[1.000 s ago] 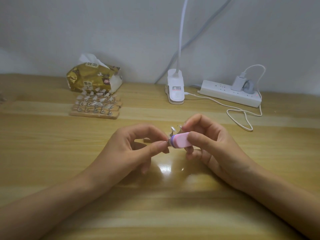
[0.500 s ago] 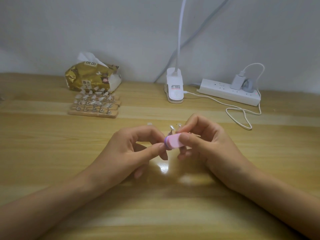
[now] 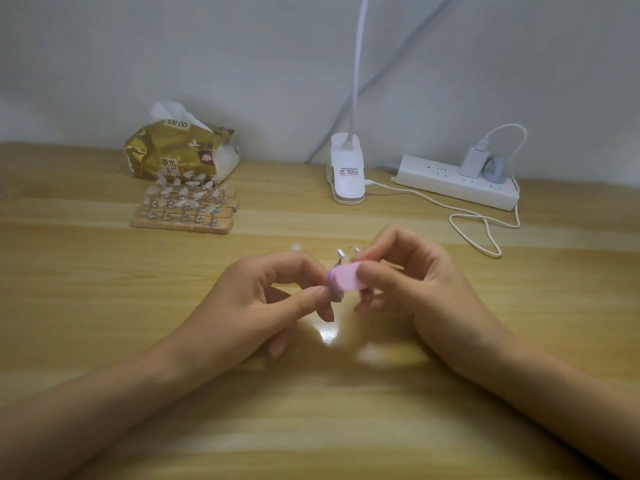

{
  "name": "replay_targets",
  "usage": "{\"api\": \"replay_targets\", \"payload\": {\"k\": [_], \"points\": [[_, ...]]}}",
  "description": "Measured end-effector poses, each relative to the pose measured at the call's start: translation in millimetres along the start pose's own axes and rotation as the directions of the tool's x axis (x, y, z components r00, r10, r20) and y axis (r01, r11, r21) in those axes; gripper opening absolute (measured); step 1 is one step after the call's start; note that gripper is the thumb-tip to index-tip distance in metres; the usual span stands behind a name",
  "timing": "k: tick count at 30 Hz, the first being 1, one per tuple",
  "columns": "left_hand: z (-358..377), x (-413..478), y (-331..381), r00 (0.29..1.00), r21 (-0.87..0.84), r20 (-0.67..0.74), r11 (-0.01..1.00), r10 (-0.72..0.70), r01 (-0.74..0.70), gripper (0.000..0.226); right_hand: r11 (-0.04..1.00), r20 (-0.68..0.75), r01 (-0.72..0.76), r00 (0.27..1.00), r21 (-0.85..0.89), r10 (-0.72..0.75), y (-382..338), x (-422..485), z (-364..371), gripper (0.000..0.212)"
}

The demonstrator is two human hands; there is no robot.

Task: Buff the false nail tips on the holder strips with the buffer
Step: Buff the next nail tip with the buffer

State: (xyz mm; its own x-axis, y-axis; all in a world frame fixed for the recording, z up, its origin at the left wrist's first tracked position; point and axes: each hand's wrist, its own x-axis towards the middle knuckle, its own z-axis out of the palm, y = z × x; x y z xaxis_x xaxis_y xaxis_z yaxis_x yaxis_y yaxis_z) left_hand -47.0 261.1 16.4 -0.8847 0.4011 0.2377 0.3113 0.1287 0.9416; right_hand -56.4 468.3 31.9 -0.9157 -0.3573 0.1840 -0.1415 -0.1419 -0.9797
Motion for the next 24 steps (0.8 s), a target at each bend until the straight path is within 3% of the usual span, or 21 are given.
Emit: {"api": "replay_targets", "payload": {"k": [2, 6, 9, 13, 17, 21, 24], "points": [[0.1, -0.2, 0.2, 1.000, 0.017, 0.004, 1.000, -0.003, 0.003, 0.018, 1.000, 0.058, 0.006, 0.998, -0.017, -0.005, 0.8, -1.4, 2.9, 0.012], [-0.4, 1.0, -0.2, 1.000, 0.009, -0.013, 1.000, -0.003, 0.004, 0.009, 1.000, -0.019, -0.003, 1.000, -0.001, 0.003, -0.6, 0.2, 0.3, 0.010], [0.2, -0.3, -0.7, 1.000, 0.016, 0.001, 1.000, -0.001, 0.001, 0.018, 1.000, 0.057, 0.004, 0.998, -0.024, -0.003, 0.8, -1.7, 3.2, 0.012], [-0.2, 0.9, -0.9, 1.000, 0.003, 0.003, 1.000, -0.007, 0.007, 0.009, 1.000, -0.023, -0.006, 1.000, 0.007, 0.006, -0.1, 0.9, -1.0, 0.016], [0.0, 0.3, -1.2, 1.000, 0.025, 0.006, 1.000, -0.005, 0.004, 0.018, 1.000, 0.061, 0.005, 0.998, -0.021, -0.004, 1.4, -1.4, 3.7, 0.013], [0.2, 0.9, -1.0, 1.000, 0.004, 0.003, 1.000, -0.013, 0.013, 0.010, 1.000, -0.038, -0.019, 0.999, 0.012, 0.020, 0.0, 1.4, -1.8, 0.018], [0.7, -0.4, 0.1, 1.000, 0.012, 0.019, 1.000, -0.014, 0.014, 0.020, 1.000, 0.062, -0.016, 0.998, -0.007, 0.016, 3.5, -0.9, 2.8, 0.012]]}}
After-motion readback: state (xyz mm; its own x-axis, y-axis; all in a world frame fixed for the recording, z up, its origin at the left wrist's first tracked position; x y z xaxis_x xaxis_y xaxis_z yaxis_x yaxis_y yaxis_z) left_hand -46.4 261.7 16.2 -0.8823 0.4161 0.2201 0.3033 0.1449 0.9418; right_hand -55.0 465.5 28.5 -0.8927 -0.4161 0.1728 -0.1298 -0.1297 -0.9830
